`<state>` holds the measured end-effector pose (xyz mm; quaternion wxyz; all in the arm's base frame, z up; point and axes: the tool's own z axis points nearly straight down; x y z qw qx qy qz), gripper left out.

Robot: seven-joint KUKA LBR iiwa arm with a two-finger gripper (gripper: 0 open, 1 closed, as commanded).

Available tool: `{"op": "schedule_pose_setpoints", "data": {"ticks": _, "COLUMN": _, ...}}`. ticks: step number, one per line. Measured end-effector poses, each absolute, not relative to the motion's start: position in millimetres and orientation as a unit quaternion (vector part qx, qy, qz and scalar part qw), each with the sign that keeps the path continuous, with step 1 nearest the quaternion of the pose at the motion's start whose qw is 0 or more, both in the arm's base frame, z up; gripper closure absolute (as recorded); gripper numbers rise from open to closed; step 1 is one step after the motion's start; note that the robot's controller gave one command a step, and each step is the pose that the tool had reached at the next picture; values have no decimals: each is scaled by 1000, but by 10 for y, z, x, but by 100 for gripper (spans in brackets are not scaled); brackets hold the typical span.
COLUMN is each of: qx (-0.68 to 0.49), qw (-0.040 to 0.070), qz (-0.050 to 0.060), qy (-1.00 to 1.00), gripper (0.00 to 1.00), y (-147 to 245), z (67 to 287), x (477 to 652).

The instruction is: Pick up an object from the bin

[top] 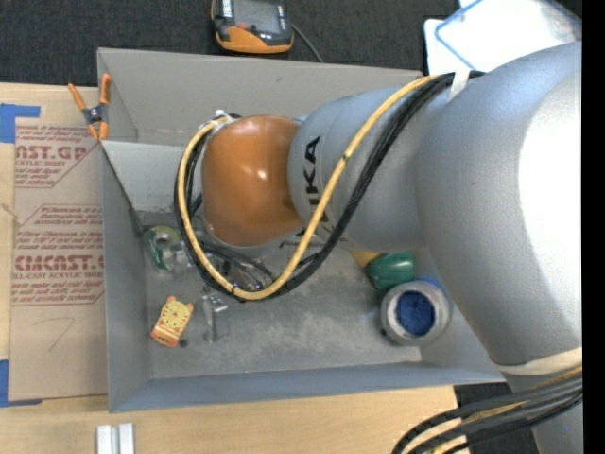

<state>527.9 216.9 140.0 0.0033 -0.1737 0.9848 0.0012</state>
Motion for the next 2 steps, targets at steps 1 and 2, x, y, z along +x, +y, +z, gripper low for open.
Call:
{"op": "schedule_pose_setpoints", "data": {"ticks": 1, "qx": -210, "qw": -3, "qz": 1, "qy": 978, "gripper": 0, "y": 2467, "z": 992, "x": 5086}}
{"op": "schedule_pose_setpoints", "data": {"ticks": 2, "qx": -336, "qw": 3, "qz": 0, "qy": 942, "gripper": 0, "y": 2433, "z": 690, "x": 5153}}
